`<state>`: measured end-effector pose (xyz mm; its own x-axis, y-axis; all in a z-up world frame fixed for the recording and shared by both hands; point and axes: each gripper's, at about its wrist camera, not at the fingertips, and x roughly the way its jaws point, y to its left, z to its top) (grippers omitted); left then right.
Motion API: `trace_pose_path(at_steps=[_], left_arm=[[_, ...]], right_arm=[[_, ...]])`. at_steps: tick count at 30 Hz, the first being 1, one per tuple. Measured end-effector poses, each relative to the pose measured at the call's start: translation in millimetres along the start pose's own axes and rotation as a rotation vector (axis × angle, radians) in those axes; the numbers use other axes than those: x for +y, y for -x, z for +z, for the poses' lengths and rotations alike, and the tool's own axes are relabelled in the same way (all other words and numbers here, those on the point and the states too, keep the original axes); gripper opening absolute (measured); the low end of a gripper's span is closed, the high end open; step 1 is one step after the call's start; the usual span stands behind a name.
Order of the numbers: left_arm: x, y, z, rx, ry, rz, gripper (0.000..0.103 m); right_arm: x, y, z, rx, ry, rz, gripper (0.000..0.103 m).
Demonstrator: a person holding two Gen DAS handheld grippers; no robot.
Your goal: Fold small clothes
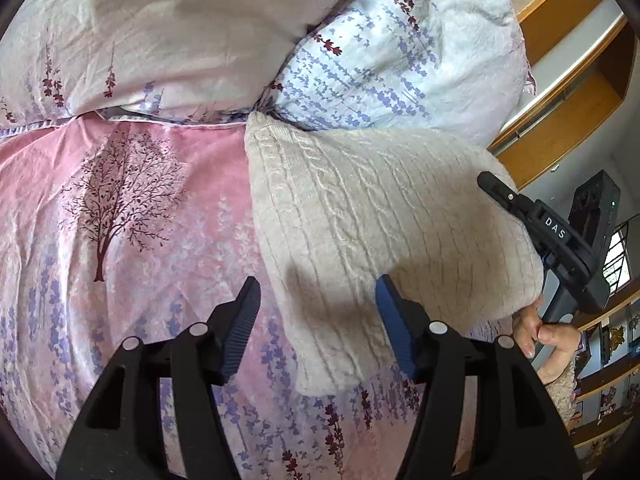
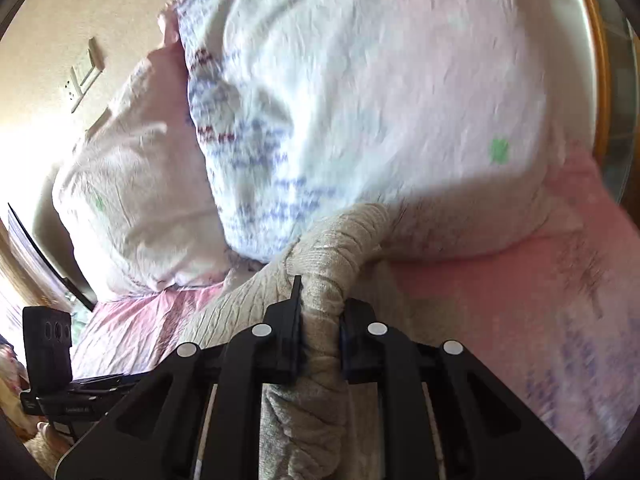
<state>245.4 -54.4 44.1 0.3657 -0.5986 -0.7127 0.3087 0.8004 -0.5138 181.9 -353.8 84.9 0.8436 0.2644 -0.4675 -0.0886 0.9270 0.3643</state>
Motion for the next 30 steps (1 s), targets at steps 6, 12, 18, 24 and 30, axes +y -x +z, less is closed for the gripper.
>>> trace_pose_path(at_steps=[6,12,18,24,30], left_arm=[[-3,-12,-7,0.027,-0.006,0.012,0.06],[-2,-13,-9,0.028,-0.012,0.004,0.06],[-1,-16,-14,0.05,0.005,-0.028,0.06],[1,-19,-20,0.07,0.027,-0.057,0.06],[-2,-25,-29,0.088,0.037,-0.079,0.051]], right_arm=[[-57,-54,-33,0.212,-0.105,-0.143,0.015],[-54,-38,-25,0.113,-0.086,-0.077,0.016],[-77,-40,-46,0.134,-0.177,-0.069,0.038],[-80,9,-64,0.129,-0.265,0.066,0.039],[-60,19,-84,0.208,-0.266,0.102,0.035]])
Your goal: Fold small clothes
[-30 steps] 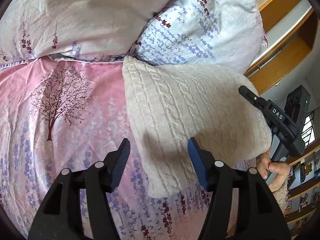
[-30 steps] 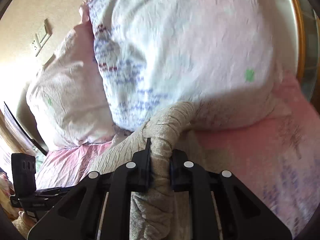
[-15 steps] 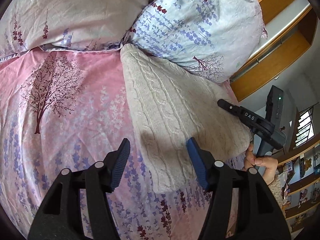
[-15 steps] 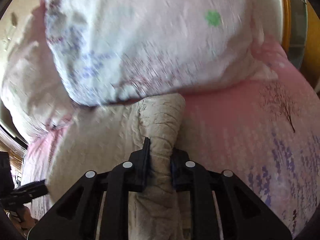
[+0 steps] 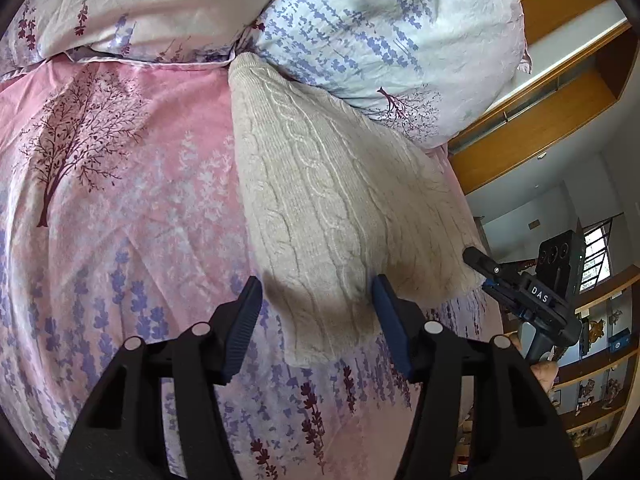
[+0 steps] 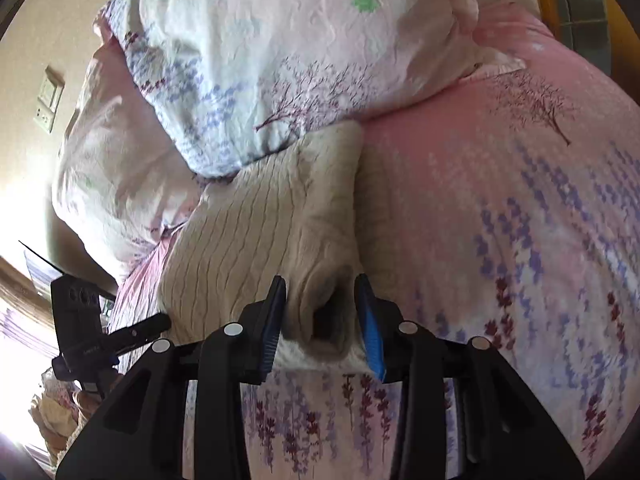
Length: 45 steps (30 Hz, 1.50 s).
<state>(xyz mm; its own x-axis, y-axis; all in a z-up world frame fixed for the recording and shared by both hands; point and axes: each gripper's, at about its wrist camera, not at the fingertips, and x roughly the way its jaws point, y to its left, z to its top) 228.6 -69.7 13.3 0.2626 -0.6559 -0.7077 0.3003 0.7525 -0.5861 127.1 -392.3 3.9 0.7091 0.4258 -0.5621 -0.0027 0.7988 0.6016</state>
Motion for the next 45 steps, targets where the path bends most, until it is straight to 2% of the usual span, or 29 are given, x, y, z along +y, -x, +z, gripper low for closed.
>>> trace_pose_path(at_steps=[2,3,4,7,10,12,14,15,17,21,23,24,25,28,32,33,35,37,38,42,45], left_arm=[[-2,0,-2,-0.006,-0.006,0.019,0.048],[-2,0,-2,-0.009,-0.007,0.023,0.042],[-1,1,-2,-0.012,-0.006,0.022,0.038],[0,4,-4,-0.014,-0.011,0.012,0.03],[0,6,-7,-0.003,-0.019,-0.005,0.028],[-1,7,-9,0.009,-0.031,0.005,0.028],[0,6,-11,0.019,-0.037,0.013,0.029],[1,5,-11,0.022,-0.035,0.017,0.032],[3,2,-9,0.03,-0.025,0.022,0.036],[4,0,-8,0.039,-0.016,0.026,0.038],[4,-3,-8,0.039,-0.017,0.025,0.038],[4,-4,-9,0.034,-0.014,0.023,0.034],[3,-7,-10,0.033,-0.013,0.013,0.025],[-3,-10,-13,0.017,-0.047,0.045,0.022],[-6,-6,-15,0.008,-0.082,0.063,0.023],[-6,-2,-14,0.004,-0.087,0.06,0.024],[-6,9,-13,-0.027,-0.101,0.067,0.029],[-5,22,-7,-0.076,-0.104,0.08,0.056],[-5,28,-2,-0.104,-0.1,0.087,0.06],[-8,33,25,-0.15,-0.089,0.116,0.077],[-8,25,42,-0.141,-0.061,0.134,0.077]], right_arm=[[6,-4,-3,0.012,0.03,-0.03,0.019],[9,-5,-3,0.008,0.046,-0.041,0.013],[10,-2,-3,-0.009,0.052,-0.042,0.01],[14,23,8,-0.118,0.044,-0.006,0.008],[17,44,13,-0.199,0.055,-0.003,0.008],[14,39,8,-0.174,0.071,-0.055,0.008],[0,21,0,-0.093,0.036,-0.096,0.008],[-9,9,-7,-0.049,0.015,-0.109,0.009],[-18,-1,-14,-0.019,-0.009,-0.108,0.009],[-21,4,-10,-0.023,-0.046,-0.068,0.01],[-21,8,-7,-0.031,-0.054,-0.059,0.015],[-20,9,-8,-0.04,-0.048,-0.059,0.015],[-19,8,-9,-0.044,-0.031,-0.076,0.014],[-18,-5,-10,-0.022,-0.009,-0.148,0.012],[-21,-7,-4,-0.008,-0.035,-0.146,0.013],[-20,-5,-3,-0.002,-0.03,-0.144,0.013],[-20,4,0,-0.012,-0.037,-0.115,0.021],[-23,12,9,-0.041,-0.07,-0.089,0.05],[-25,16,15,-0.057,-0.094,-0.073,0.054],[-26,3,42,-0.052,-0.145,-0.025,0.055],[-27,-19,63,-0.034,-0.185,-0.039,0.055]])
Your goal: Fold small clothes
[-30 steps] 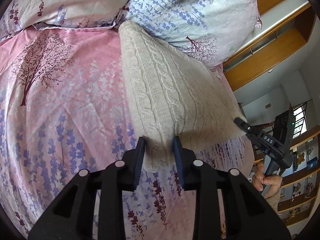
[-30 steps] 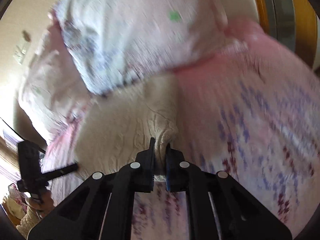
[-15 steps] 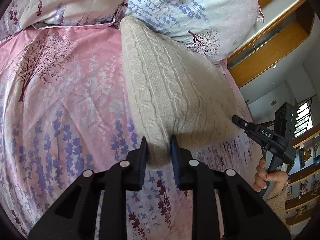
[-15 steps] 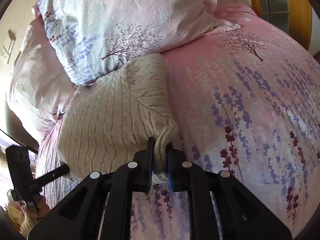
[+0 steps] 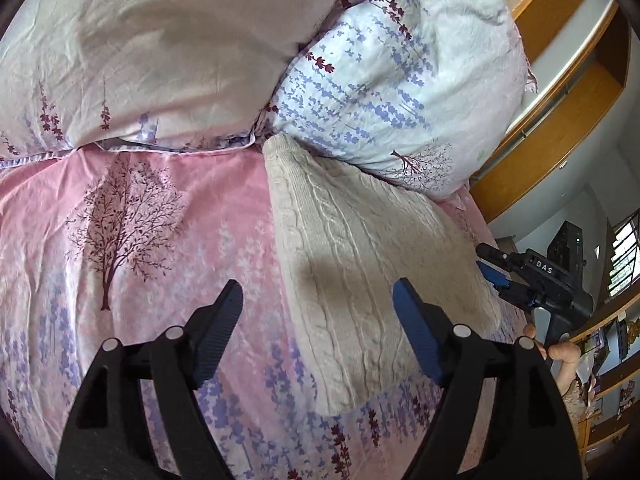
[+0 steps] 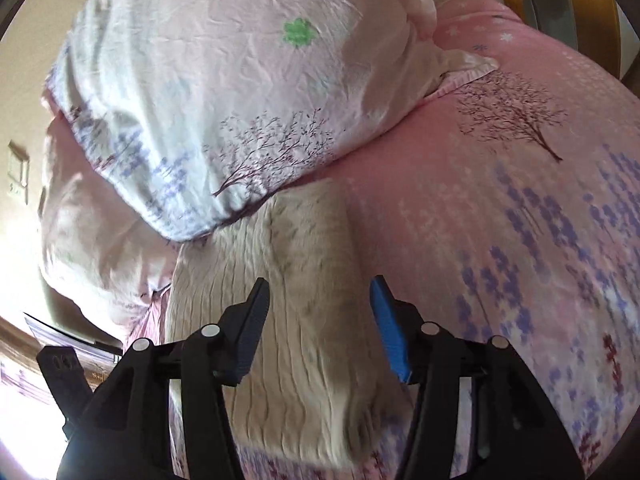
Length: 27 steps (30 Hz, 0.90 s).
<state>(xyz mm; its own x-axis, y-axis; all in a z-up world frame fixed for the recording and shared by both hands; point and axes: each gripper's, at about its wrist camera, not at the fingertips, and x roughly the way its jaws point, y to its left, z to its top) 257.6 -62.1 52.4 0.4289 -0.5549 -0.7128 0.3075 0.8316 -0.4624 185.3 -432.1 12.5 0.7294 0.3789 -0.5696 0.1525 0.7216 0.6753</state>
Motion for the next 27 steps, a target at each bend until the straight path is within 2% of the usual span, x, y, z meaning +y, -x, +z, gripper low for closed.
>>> trace_pose_path(at_steps=[1,2,3,4,7,9,11,12,14,15,16,21,27], left_arm=[[-2,-4,3,0.006,0.003,0.003,0.077],[-4,-9,5,0.009,-0.002,0.015,0.077],[-8,-12,4,0.013,-0.012,0.031,0.077],[-10,-16,3,0.02,-0.023,0.048,0.077],[-17,-25,-1,0.035,-0.068,0.083,0.077],[-20,-30,-2,0.041,-0.093,0.115,0.077],[-20,-31,-3,0.037,-0.111,0.147,0.081],[-22,-31,-3,0.03,-0.118,0.166,0.084],[-21,-29,-2,0.014,-0.129,0.192,0.085],[-20,-29,-1,0.012,-0.13,0.199,0.088],[-19,-29,1,0.01,-0.128,0.206,0.091],[-19,-35,3,0.014,-0.13,0.251,0.098],[-21,-47,7,0.026,-0.119,0.243,0.101]], right_arm=[[0,-7,5,0.002,-0.009,-0.004,0.054],[1,-13,9,0.002,-0.011,-0.006,0.041],[4,-20,12,0.01,0.003,-0.008,0.018],[7,-24,13,0.012,0.025,-0.023,0.011],[7,-23,12,-0.052,0.062,-0.105,0.01],[-4,-29,14,-0.027,0.013,-0.089,0.01],[-9,-30,12,-0.01,0.006,-0.06,0.013],[-11,-26,12,-0.007,0.0,-0.044,0.018],[-18,-19,12,0.0,-0.035,-0.003,0.036],[-22,-15,12,0.004,-0.055,0.025,0.054],[-25,-13,12,0.011,-0.066,0.042,0.063],[-31,-14,8,0.072,-0.073,0.088,0.065],[-29,-25,4,0.114,-0.071,0.084,0.069]])
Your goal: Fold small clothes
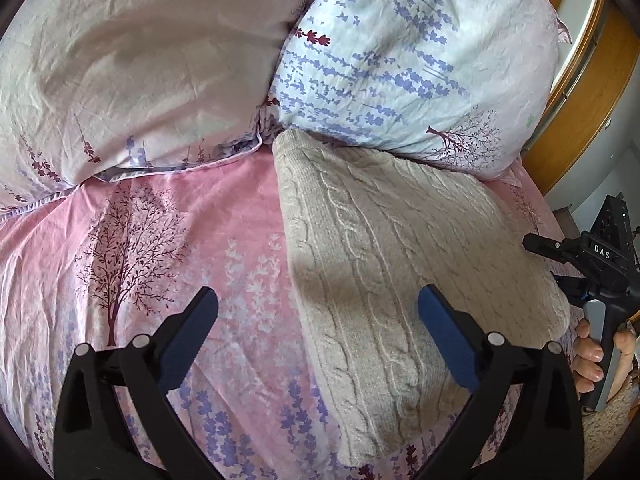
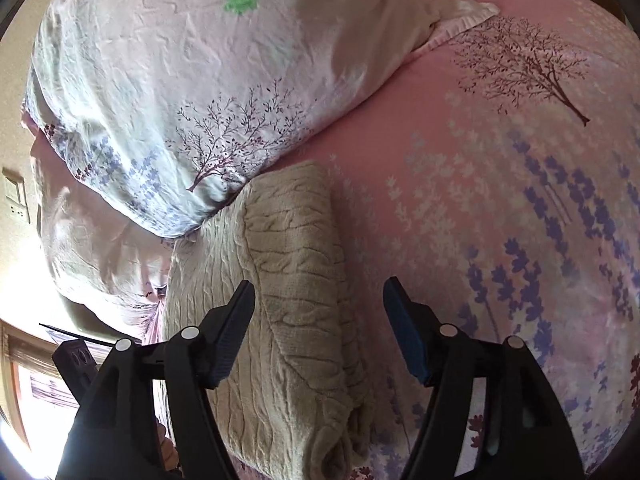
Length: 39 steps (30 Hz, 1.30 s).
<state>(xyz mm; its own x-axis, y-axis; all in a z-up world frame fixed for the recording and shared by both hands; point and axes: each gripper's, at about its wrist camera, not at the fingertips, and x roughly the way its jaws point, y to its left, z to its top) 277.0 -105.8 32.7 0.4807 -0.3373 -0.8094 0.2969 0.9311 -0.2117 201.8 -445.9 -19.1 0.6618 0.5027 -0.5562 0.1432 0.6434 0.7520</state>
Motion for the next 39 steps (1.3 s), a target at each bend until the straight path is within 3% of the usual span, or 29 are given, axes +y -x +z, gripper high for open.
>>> trace_pose_path(at_steps=[7,15,20,21,24,28,30,33,39], left_arm=[[-4,-10,3,0.022,0.022,-0.034,0.101],[2,-39,3,0.115,0.133,-0.181,0.101],[3,-49,3,0.128,0.185,-0.254,0.099],[2,-51,3,0.13,0.188,-0.281,0.09],[-1,-53,6,0.127,0.216,-0.301,0.077],[6,-42,3,0.098,0.22,-0.305,0.049],[8,-34,3,0.083,0.217,-0.317,0.042],[14,-19,4,0.066,0.198,-0.34,0.038],[44,35,-7,-0.034,0.159,-0.278,0.038]], right_arm=[[5,-10,-3,0.03,0.023,0.008,0.073],[22,-21,-14,0.073,0.101,0.03,0.072],[25,-27,-19,0.097,0.122,0.073,0.064],[23,-28,-20,0.098,0.11,0.091,0.056],[16,-27,-24,0.092,0.091,0.135,0.038],[17,-21,-29,0.068,0.084,0.182,0.033],[30,-17,-33,0.045,0.108,0.179,0.032],[56,-8,-41,0.014,0.167,0.185,0.03],[110,-9,-70,-0.013,0.362,0.163,0.029]])
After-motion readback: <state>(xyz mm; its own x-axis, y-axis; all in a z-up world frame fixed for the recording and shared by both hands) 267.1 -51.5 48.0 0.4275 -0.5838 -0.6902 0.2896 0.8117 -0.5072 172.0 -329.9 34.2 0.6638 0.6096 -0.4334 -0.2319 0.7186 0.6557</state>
